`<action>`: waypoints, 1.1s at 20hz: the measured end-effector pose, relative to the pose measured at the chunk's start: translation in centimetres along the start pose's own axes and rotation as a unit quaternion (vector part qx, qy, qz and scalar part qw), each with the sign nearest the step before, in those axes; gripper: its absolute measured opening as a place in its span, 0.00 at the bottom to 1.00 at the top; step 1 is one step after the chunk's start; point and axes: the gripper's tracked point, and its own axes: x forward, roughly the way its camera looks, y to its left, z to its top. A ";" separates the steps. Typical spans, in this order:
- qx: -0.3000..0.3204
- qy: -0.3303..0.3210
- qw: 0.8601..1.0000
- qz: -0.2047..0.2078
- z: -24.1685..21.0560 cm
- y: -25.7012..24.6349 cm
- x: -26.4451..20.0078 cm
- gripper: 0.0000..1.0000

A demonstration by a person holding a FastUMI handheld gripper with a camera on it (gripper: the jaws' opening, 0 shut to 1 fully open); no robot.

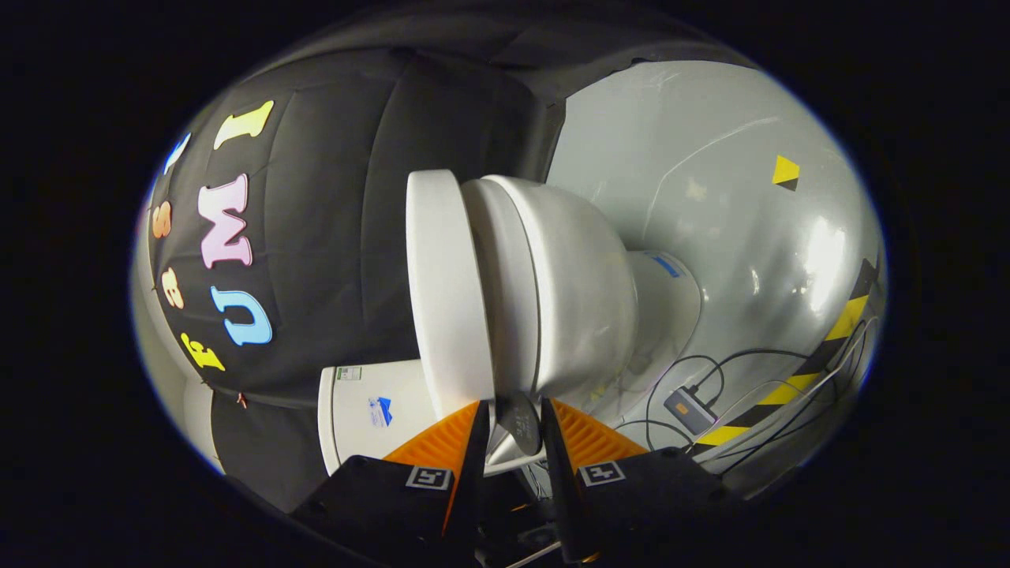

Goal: Open the toilet lid.

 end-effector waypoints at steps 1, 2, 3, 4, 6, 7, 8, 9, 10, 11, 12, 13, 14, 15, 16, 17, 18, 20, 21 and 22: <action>-0.005 0.002 1.000 -0.001 -0.1 -0.1 0.1 0.44; -0.009 0.005 1.000 -0.005 -0.2 -0.3 0.2 0.45; -0.017 0.005 1.000 -0.018 -0.7 -0.9 1.5 0.44; -0.005 -0.002 1.000 -0.021 -0.1 -1.5 -0.2 0.44; -0.010 -0.007 1.000 -0.016 0.5 -0.9 0.3 0.19; -0.020 -0.010 1.000 -0.010 0.1 -0.7 0.1 0.19; -0.017 -0.013 1.000 0.005 0.9 -0.3 -1.5 0.19; -0.016 -0.012 1.000 0.003 0.2 -0.7 1.9 0.06; -0.027 -0.013 1.000 0.004 0.3 -1.1 2.0 0.05; -0.032 -0.018 0.999 0.002 0.8 -0.9 0.8 0.05; -0.041 -0.020 0.999 -0.006 0.8 -0.6 0.5 0.05; -0.055 -0.024 0.998 -0.016 0.4 0.2 0.0 0.05; -0.071 -0.028 0.997 -0.022 0.4 0.8 -0.1 0.05; -0.082 -0.033 0.996 -0.028 0.3 1.4 -0.3 0.05; -0.093 -0.040 0.994 -0.035 0.4 2.0 -0.5 0.05; -0.104 -0.047 0.993 -0.043 0.3 2.5 -0.7 0.05; -0.114 -0.055 0.991 -0.050 0.3 3.1 -1.0 0.05; -0.132 -0.072 0.987 -0.062 0.1 5.1 -1.8 0.05; -0.145 -0.076 0.984 -0.072 -0.3 5.9 -2.0 0.05; -0.159 -0.085 0.980 -0.085 -0.5 6.8 -2.2 0.05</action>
